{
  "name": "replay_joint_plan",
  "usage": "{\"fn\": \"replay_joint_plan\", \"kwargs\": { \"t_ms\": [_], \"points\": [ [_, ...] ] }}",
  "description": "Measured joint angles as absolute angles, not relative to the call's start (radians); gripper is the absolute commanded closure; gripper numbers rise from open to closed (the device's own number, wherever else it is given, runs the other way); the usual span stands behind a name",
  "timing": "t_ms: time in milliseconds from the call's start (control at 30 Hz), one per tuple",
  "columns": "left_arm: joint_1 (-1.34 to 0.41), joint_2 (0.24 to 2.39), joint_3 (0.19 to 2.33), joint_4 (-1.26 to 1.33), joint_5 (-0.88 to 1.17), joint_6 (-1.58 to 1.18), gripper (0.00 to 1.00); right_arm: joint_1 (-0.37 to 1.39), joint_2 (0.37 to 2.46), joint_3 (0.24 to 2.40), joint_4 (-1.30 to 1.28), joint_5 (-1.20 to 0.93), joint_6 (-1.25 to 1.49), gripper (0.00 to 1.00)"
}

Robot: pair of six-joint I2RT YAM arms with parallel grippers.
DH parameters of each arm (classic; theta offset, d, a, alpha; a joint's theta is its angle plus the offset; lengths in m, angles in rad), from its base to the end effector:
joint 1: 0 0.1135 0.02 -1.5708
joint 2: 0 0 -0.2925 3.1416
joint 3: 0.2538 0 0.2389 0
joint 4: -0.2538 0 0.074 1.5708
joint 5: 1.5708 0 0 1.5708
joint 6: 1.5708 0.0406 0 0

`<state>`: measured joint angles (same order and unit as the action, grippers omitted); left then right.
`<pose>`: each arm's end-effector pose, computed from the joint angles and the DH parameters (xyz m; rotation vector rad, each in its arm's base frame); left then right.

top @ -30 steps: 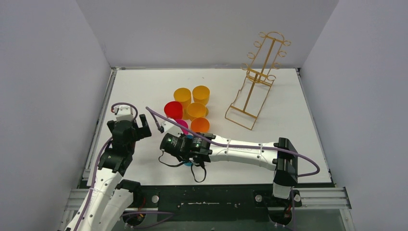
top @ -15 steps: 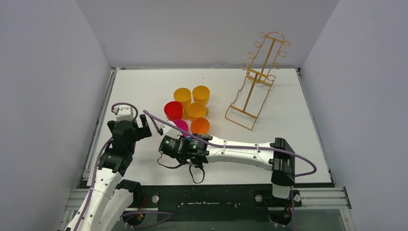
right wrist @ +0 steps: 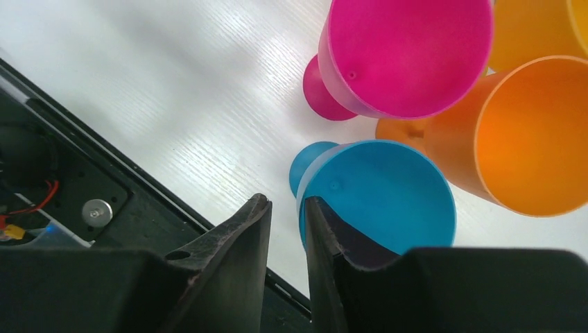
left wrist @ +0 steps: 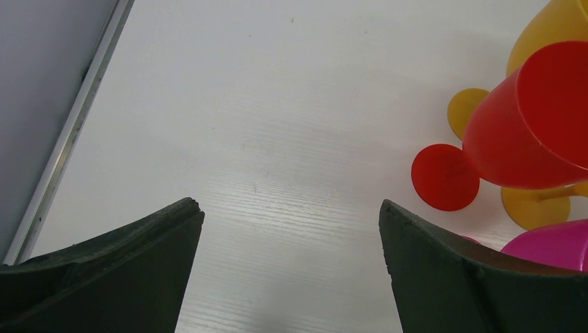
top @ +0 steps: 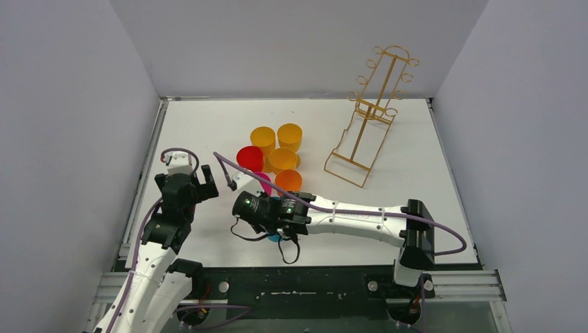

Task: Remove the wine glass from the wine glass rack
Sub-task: Place the wine glass at the center of the board, then reset both arms

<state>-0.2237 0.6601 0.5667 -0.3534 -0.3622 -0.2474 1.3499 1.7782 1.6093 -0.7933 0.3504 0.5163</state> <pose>0.1258 -0.0139 0.2826 -0.2510 1.9713 0.0614 0.0974 0.3700 0.3280 -0.8787 2.3257 0.3648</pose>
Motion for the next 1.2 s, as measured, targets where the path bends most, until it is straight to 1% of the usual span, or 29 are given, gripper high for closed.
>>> {"fn": "replay_joint_plan", "kwargs": {
  "t_ms": [33, 133, 300, 433, 667, 733, 800, 900, 1000, 1033, 1200],
  "points": [
    [-0.224, 0.660, 0.567, -0.353, -0.362, -0.247, 0.03, 1.350, 1.763, 1.603, -0.785, 0.348, 0.514, 0.71],
    [-0.224, 0.660, 0.567, -0.353, -0.362, -0.247, 0.03, 1.350, 1.721, 1.593, -0.765, 0.347, 0.516, 0.57],
    [-0.224, 0.662, 0.567, -0.354, -0.363, -0.246, 0.03, 1.350, 1.654, 1.592, -0.717, 0.348, 0.506, 0.45],
    [-0.224, 0.662, 0.567, -0.353, -0.363, -0.247, 0.03, 1.350, 1.587, 1.585, -0.666, 0.363, 0.487, 0.32],
    [-0.224, 0.662, 0.567, -0.354, -0.359, -0.246, 0.03, 1.326, 1.316, 1.427, -0.509, 0.450, 0.446, 0.16],
    [-0.224, 0.662, 0.567, -0.353, -0.340, -0.242, 0.03, 1.285, 1.239, 1.375, -0.489, 0.486, 0.447, 0.15],
    [-0.224, 0.666, 0.570, -0.357, -0.314, -0.235, 0.03, 1.197, 1.164, 1.312, -0.478, 0.504, 0.452, 0.14],
    [-0.224, 0.703, 0.615, -0.391, -0.280, -0.228, 0.03, 0.982, 1.111, 1.264, -0.528, 0.490, 0.467, 0.12],
    [-0.223, 0.764, 0.726, -0.443, -0.272, -0.234, 0.03, 0.812, 1.096, 1.226, -0.580, 0.469, 0.477, 0.04],
    [-0.223, 0.780, 0.759, -0.455, -0.273, -0.240, 0.03, 0.786, 1.087, 1.209, -0.598, 0.466, 0.481, 0.01],
    [-0.223, 0.842, 0.930, -0.545, -0.307, -0.301, 0.03, 0.760, 0.992, 1.127, -0.669, 0.476, 0.500, 0.00]
  ]
}}
